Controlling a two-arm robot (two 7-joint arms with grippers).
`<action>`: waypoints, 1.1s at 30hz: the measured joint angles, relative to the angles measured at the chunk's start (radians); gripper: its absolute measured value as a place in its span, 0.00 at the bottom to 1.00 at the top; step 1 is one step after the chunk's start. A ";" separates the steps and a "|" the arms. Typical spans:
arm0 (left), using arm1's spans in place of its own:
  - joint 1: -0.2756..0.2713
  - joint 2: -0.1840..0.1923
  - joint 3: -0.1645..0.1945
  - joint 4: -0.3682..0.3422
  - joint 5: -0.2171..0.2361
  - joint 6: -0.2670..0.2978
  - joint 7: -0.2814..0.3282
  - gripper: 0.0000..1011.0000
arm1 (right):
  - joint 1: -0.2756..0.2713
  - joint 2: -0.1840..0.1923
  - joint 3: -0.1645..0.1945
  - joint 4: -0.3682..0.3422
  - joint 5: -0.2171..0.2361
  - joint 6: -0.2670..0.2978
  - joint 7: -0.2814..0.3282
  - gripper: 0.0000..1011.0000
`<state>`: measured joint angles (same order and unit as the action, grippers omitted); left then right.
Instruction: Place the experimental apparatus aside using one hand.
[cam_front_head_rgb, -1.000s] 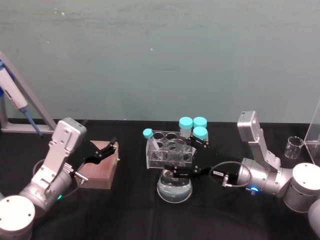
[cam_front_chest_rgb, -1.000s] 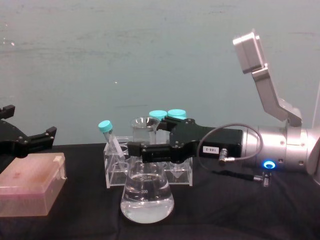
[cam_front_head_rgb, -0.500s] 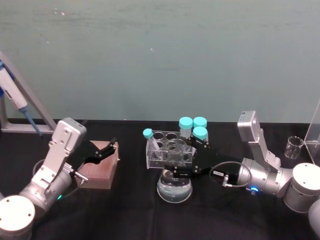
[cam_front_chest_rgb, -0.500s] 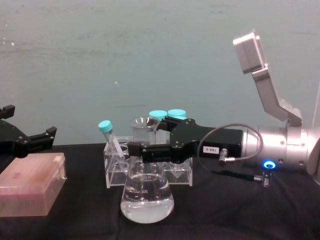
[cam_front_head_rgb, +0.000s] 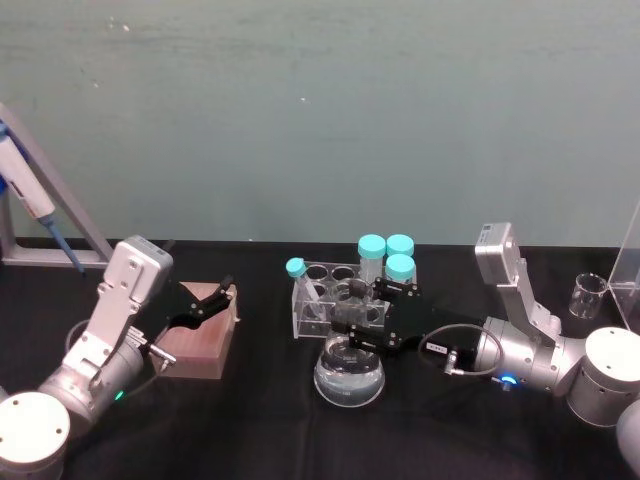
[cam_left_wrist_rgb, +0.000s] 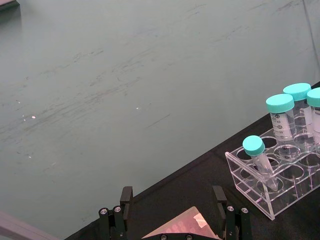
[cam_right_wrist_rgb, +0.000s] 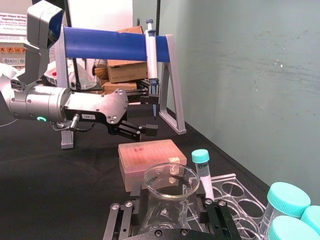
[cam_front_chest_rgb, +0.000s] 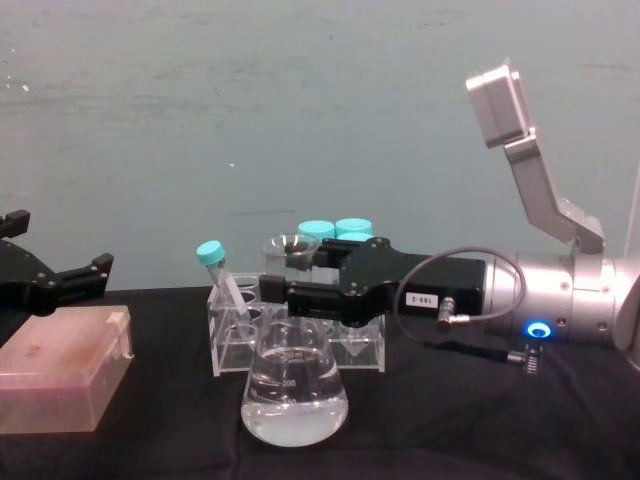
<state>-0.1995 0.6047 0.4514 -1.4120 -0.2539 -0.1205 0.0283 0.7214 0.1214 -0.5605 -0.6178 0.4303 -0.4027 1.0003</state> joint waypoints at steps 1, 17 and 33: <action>0.000 0.000 0.000 0.000 0.000 0.000 0.000 0.99 | 0.000 0.000 0.000 0.000 0.000 0.000 0.000 0.63; 0.000 0.000 0.000 0.000 0.000 0.000 0.000 0.99 | 0.000 0.000 0.000 0.000 0.001 0.000 0.000 0.45; 0.000 0.000 0.000 0.000 0.000 0.000 0.000 0.99 | -0.038 0.024 0.008 -0.078 -0.002 -0.018 -0.018 0.45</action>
<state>-0.1995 0.6047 0.4514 -1.4120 -0.2539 -0.1205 0.0283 0.6831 0.1451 -0.5520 -0.6955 0.4282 -0.4207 0.9818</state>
